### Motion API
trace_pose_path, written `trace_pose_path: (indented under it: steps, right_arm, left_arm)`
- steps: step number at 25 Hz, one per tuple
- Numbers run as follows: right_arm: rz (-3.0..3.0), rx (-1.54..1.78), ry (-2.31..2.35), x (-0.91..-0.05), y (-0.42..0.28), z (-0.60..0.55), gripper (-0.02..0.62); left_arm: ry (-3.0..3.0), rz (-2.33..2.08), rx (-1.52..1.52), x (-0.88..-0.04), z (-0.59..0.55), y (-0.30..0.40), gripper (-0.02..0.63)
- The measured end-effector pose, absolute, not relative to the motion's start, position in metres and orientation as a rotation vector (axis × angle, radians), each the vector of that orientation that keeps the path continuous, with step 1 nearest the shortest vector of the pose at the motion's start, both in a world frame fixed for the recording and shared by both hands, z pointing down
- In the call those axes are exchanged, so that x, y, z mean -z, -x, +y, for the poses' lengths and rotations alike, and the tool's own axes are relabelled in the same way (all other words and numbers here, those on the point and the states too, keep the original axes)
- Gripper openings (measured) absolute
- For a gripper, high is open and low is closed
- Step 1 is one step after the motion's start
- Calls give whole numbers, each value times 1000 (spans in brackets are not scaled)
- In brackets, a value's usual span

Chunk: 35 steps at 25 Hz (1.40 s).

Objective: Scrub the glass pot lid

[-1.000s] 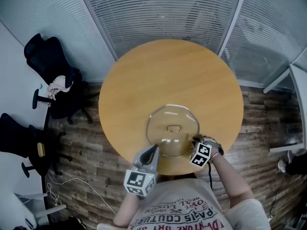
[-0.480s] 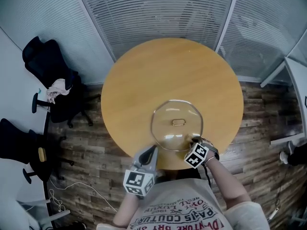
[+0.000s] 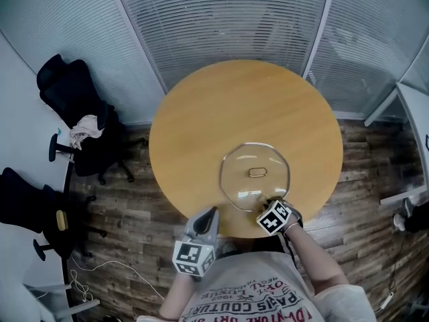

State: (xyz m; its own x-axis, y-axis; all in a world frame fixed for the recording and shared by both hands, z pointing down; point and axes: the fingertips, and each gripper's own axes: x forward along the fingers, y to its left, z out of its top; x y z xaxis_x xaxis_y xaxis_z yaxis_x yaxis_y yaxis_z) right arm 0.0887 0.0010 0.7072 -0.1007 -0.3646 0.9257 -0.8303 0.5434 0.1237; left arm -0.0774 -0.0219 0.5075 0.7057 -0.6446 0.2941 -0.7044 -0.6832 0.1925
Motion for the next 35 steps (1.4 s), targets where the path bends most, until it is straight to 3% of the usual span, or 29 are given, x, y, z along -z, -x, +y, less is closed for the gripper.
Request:
trace_pose_path:
  steps: [21,35]
  right_arm:
    - [-1797,-430,-795,-707,-13,6,61]
    - [-2051,-244,-1172,-583,-103,-21,58]
  left_arm:
    - [-2535,-1188,-290,-517,-23,123,6]
    - [-2565,-1199,-250,-493,-21,28,8]
